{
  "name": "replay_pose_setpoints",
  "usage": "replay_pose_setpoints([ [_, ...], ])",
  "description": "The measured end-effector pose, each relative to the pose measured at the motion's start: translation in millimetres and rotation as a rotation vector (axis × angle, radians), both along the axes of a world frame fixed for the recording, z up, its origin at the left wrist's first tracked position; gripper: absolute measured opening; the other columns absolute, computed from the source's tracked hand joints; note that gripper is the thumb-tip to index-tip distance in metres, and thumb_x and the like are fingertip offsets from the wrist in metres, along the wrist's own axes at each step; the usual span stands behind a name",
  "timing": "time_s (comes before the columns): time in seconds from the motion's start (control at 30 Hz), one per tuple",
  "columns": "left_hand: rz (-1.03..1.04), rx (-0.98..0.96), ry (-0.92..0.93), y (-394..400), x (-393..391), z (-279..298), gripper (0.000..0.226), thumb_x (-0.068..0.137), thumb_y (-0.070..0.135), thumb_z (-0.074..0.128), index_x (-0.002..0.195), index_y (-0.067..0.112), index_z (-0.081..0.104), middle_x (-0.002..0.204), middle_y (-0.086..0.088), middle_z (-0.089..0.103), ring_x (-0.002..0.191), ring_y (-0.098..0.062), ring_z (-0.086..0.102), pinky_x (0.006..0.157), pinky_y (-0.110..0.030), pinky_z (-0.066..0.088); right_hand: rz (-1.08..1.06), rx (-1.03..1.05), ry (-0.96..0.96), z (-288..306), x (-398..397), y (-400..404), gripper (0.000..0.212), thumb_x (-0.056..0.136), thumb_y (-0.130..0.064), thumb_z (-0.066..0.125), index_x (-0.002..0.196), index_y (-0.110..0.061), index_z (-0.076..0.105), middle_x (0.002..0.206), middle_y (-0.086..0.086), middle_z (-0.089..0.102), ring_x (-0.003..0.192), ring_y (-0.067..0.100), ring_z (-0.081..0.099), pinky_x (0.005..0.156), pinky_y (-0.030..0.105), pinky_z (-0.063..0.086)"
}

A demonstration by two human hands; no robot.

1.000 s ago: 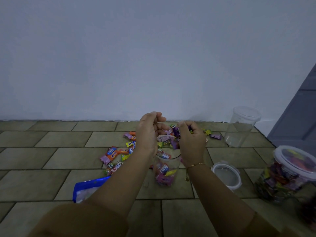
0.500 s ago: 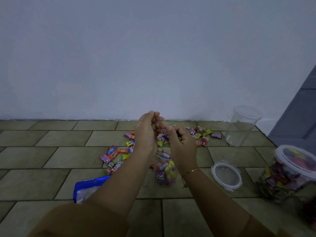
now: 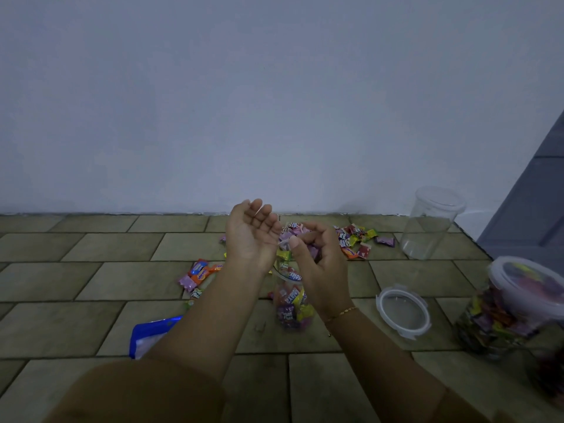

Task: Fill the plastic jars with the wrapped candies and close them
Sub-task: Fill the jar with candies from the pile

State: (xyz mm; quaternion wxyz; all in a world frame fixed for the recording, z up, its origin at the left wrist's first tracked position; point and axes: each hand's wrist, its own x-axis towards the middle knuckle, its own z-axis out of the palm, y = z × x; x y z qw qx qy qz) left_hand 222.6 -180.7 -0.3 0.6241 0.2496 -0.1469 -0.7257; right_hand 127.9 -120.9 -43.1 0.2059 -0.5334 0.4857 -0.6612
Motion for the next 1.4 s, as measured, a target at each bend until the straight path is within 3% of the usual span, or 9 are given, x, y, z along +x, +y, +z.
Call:
replay_pose_setpoints([
  [0.23,-0.051,0.12,0.265,-8,9,-11,0.023,0.091,0.025,0.049,0.081,0.007,0.059,0.069,-0.007,0.063,0.054,-0.016,0.061,0.054,-0.023,0.053,0.168,0.044,-0.124,8,-19,-1,0.071,0.066,-0.087,0.043,0.1,-0.026,0.057,0.104,0.013,0.065,0.097,0.013,0.062,0.082,0.018,0.047],
  [0.33,-0.078,0.144,0.099,-17,15,-16,0.025,0.092,0.029,0.046,0.08,0.013,0.06,0.07,-0.001,0.063,0.056,-0.013,0.058,0.055,-0.022,0.049,0.077,0.042,-0.198,12,-30,0,0.054,0.076,-0.077,0.041,0.089,-0.028,0.06,0.099,0.005,0.066,0.095,0.007,0.06,0.079,0.01,0.045],
  [0.5,-0.088,-0.031,-0.869,-36,17,-40,0.019,0.094,0.025,0.048,0.081,0.016,0.058,0.073,-0.002,0.062,0.062,-0.016,0.056,0.055,-0.025,0.041,-0.174,0.207,-0.046,-17,-60,-20,0.011,0.094,-0.022,0.055,0.094,-0.013,0.061,0.083,-0.004,0.06,0.074,0.005,0.054,0.068,0.02,0.043],
  [0.6,-0.288,-0.415,-1.632,-47,27,-75,0.014,0.091,0.033,0.056,0.084,0.021,0.059,0.085,-0.003,0.064,0.081,-0.019,0.059,0.07,-0.032,0.048,-0.148,0.483,0.288,-55,-81,-38,0.008,0.089,-0.017,0.059,0.096,-0.017,0.063,0.087,0.001,0.059,0.079,0.016,0.054,0.067,0.025,0.043],
  [0.7,-0.509,-0.614,-2.003,-55,34,-98,0.032,0.079,0.056,0.059,0.095,0.029,0.06,0.099,-0.005,0.063,0.097,-0.024,0.057,0.08,-0.039,0.051,0.006,0.754,0.515,-86,-91,-49,0.009,0.086,-0.018,0.06,0.095,-0.018,0.063,0.097,0.007,0.063,0.087,0.022,0.056,0.075,0.031,0.049],
  [0.83,-0.579,-0.795,-2.131,-55,22,-103,0.046,0.088,0.037,0.063,0.126,0.013,0.054,0.12,-0.01,0.055,0.114,-0.028,0.049,0.093,-0.035,0.037,0.0,0.759,0.719,-100,-88,-59,0.024,0.09,-0.016,0.056,0.109,-0.008,0.067,0.111,0.013,0.064,0.102,0.025,0.057,0.088,0.032,0.047],
  [1.0,-0.447,-0.842,-2.039,-66,15,-122,0.056,0.085,0.055,0.057,0.131,0.025,0.049,0.127,0.003,0.05,0.12,-0.017,0.041,0.098,-0.038,0.041,-0.019,0.604,0.771,-110,-86,-76,0.027,0.091,-0.031,0.055,0.114,-0.016,0.059,0.12,0.006,0.053,0.096,0.009,0.044,0.078,0.02,0.039],
  [1.17,-0.444,-0.761,-2.14,-72,6,-133,0.084,0.058,0.09,0.04,0.123,0.038,0.045,0.115,0.006,0.044,0.103,-0.017,0.047,0.081,-0.037,0.049,-0.207,0.504,1.075,-102,-74,-87,0.064,0.086,-0.065,0.028,0.121,-0.022,0.06,0.124,0.011,0.058,0.112,0.03,0.055,0.083,0.039,0.049],
  [1.4,-0.216,-0.966,-2.294,-74,5,-149,0.076,0.079,0.08,0.026,0.137,0.035,0.042,0.138,0.001,0.039,0.127,-0.022,0.034,0.103,-0.036,0.022,-0.142,0.58,1.173,-108,-74,-107,0.066,0.086,-0.072,0.019,0.117,-0.032,0.061,0.129,0.006,0.059,0.121,0.034,0.053,0.097,0.052,0.035],
])
